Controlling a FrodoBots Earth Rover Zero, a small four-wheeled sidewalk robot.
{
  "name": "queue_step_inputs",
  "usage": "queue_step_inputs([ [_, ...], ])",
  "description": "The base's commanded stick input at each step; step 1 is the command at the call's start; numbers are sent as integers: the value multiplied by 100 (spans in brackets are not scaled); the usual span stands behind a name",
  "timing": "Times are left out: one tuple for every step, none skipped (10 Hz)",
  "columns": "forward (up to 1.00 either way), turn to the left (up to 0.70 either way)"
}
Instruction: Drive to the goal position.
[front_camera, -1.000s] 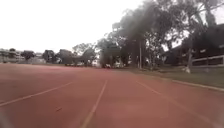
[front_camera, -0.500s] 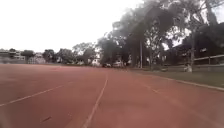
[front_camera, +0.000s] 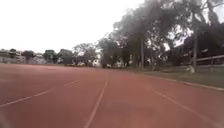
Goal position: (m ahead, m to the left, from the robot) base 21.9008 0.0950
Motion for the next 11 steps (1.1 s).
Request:
queue_step_inputs([
  [50,0],
  [50,0],
  [50,0],
  [50,0],
  [50,0],
  [50,0],
  [50,0],
  [50,0],
  [50,0],
  [50,0],
  [50,0],
])
